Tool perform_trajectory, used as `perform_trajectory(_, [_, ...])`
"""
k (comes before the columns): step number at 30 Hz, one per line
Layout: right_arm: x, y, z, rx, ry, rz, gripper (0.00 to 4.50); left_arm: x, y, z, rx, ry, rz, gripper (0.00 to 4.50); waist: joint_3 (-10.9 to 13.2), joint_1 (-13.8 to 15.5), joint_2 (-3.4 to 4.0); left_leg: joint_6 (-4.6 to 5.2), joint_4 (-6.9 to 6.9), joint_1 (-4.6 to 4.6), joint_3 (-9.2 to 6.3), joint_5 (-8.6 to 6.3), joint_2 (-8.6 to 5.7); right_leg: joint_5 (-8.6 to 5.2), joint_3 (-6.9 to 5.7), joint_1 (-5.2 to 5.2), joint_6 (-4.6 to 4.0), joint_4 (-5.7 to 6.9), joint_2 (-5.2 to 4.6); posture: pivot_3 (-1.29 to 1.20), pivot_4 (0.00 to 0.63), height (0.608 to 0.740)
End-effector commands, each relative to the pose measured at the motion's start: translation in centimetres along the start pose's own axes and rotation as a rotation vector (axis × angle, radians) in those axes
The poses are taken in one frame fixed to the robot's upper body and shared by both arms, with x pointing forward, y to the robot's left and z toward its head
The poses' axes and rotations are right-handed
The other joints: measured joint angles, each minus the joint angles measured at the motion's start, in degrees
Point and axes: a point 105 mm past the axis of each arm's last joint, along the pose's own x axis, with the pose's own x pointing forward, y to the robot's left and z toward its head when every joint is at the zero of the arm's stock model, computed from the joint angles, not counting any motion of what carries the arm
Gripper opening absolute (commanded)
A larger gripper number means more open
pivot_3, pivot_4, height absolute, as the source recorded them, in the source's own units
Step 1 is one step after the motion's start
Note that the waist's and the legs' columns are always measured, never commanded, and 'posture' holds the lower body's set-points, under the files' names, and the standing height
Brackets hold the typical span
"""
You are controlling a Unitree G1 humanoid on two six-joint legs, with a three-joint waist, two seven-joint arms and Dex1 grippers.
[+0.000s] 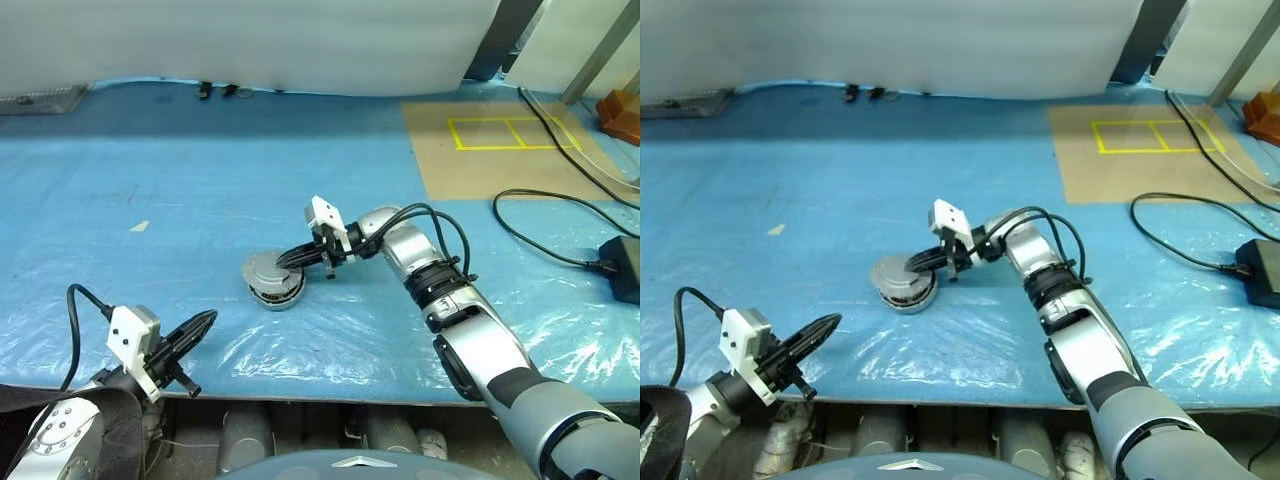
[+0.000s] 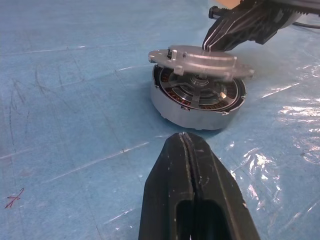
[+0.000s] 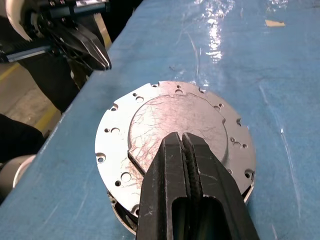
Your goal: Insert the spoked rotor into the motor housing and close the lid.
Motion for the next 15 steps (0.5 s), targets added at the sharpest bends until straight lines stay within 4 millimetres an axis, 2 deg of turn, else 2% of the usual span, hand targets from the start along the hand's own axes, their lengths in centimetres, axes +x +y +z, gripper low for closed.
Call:
perform_trajectory(1, [0.2, -0.1, 0.3, -0.043, -0.003, -0.028, 0.2, 0.3, -0.8, 0.5, 0.02, -0.003, -0.037, 0.01, 0.0, 0.0, 0.0, 0.0, 0.0, 0.0, 0.0, 0.0, 0.0, 0.0, 0.0, 0.0, 0.0, 0.0, 0.0, 0.0, 0.15, 0.74])
perform_trajectory(4, [0.3, -0.1, 1.2, -0.027, -0.05, -0.037, 0.93, 0.4, -0.7, 0.3, 0.022, 0.004, -0.037, 0.0, 0.0, 0.0, 0.0, 0.0, 0.0, 0.03, 0.0, 0.0, 0.0, 0.0, 0.01, 0.0, 0.0, 0.02, 0.0, 0.0, 0.15, 0.74])
perform_trajectory(11, [0.9, -0.1, 2.0, -0.053, -0.068, -0.054, 3.42, 0.9, -0.6, 0.6, 0.028, 0.001, -0.047, 0.0, 0.0, 0.0, 0.0, 0.0, 0.02, 0.04, 0.01, 0.0, -0.01, 0.0, 0.02, 0.0, 0.0, 0.07, 0.0, 0.0, 0.15, 0.74])
perform_trajectory(14, [2.1, 0.4, 3.3, -0.052, -0.09, -0.033, 4.47, 0.9, -0.5, 0.6, 0.031, 0.008, -0.05, 0.0, 0.0, -0.1, 0.0, 0.0, 0.02, 0.03, 0.01, 0.0, 0.0, 0.0, 0.02, -0.01, 0.0, 0.07, 0.0, 0.0, 0.15, 0.74])
perform_trajectory(15, [2.4, 0.5, 3.5, -0.06, -0.085, -0.03, 4.49, 0.9, -0.5, 0.6, 0.032, 0.009, -0.05, 0.0, 0.0, -0.1, 0.0, 0.0, 0.01, 0.04, 0.01, 0.0, 0.0, 0.0, 0.02, -0.01, 0.0, 0.07, 0.01, 0.0, 0.15, 0.74])
